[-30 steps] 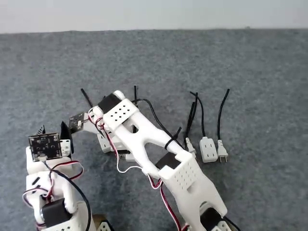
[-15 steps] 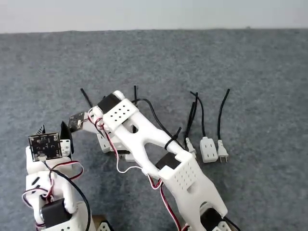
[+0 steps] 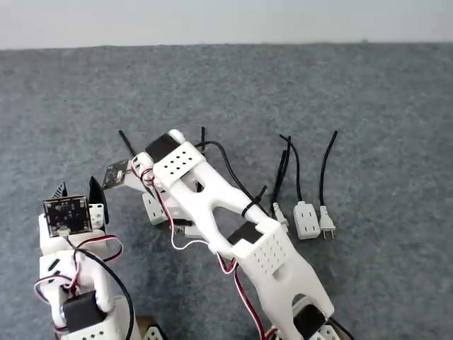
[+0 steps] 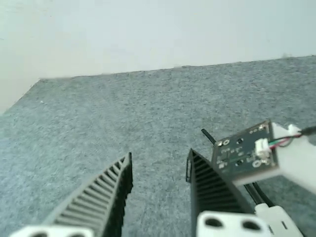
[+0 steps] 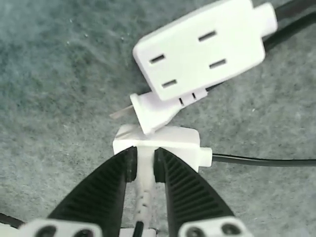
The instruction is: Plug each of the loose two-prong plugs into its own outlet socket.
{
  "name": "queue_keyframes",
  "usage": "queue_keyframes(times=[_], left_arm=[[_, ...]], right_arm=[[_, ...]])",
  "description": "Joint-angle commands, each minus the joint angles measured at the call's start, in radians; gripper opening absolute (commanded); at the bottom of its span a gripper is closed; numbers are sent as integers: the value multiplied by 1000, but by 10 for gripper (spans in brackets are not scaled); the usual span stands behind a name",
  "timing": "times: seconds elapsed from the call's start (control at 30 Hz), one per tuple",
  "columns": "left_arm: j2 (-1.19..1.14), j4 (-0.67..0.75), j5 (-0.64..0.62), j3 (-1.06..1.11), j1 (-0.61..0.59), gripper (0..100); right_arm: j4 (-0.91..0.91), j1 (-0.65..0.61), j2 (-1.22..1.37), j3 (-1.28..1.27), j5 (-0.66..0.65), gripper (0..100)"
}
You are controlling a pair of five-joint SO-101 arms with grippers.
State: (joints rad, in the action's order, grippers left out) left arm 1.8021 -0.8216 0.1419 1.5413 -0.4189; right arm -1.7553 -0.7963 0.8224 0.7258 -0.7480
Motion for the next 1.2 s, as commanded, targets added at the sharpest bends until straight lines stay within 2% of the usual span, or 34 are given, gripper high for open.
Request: queue_keyframes(times=[0.0,0.23,0.43,1.03,1.17], left_arm=[[20,35,-18,-13,-2,181],[20,35,-18,-13,-2,181],[20,35,-18,-12,-2,181],[20,35,-15,-12,-2,181],[20,35,-15,-12,-2,181]], right_arm=[[-45,33,-16,69,15,17],[-45,45,-19,64,15,110],[-45,62,-79,64,12,122],[-44,380,-165,69,-32,121],[-44,472,-200,69,-75,121]])
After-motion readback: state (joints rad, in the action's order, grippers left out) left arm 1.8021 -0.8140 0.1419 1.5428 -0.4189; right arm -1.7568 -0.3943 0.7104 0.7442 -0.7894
